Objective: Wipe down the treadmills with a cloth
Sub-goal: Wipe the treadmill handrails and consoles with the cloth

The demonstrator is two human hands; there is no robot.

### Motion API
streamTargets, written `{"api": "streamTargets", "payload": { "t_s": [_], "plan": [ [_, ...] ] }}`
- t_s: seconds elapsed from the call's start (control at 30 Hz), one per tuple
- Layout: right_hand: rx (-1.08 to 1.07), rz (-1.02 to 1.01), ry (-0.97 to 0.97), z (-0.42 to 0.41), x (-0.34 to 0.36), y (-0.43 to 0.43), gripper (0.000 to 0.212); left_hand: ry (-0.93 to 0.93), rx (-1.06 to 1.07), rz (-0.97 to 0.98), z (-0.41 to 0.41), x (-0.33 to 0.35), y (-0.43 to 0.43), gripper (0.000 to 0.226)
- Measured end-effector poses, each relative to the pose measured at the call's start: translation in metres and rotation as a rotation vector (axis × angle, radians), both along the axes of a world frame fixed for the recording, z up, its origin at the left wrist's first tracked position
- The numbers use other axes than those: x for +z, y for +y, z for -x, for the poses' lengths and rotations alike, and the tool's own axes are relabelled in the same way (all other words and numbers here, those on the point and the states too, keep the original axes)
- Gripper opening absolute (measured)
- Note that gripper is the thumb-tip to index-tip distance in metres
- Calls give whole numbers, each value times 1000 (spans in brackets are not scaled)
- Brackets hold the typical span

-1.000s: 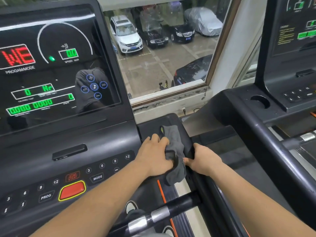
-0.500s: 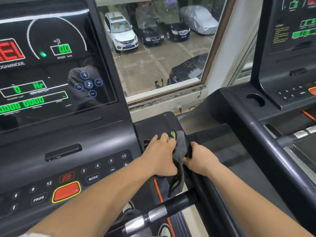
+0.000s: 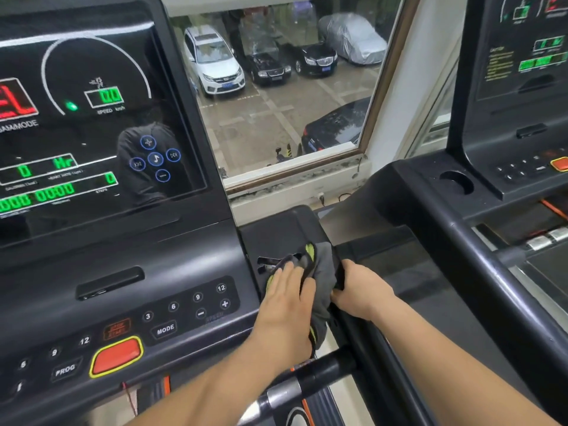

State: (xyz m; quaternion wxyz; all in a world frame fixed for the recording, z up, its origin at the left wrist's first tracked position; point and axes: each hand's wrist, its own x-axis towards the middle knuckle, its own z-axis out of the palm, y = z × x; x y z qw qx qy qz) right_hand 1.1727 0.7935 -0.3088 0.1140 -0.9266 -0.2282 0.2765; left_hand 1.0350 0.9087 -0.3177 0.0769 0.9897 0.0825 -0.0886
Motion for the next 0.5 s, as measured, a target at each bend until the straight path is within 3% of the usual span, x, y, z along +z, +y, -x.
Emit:
{"api": "streamTargets", "payload": {
  "t_s": [0.13,0.37,0.5],
  "plan": [
    [1,9,10,-3,-1,0,44,-55,-8,55,-22,14,1,56],
    [23,52,21,-5,6,5,48,-93,-19,22,-10,4,8,66],
    [30,80,40,-3,5,7,61,-18,36,-162,9,11,19,69]
  ]
}}
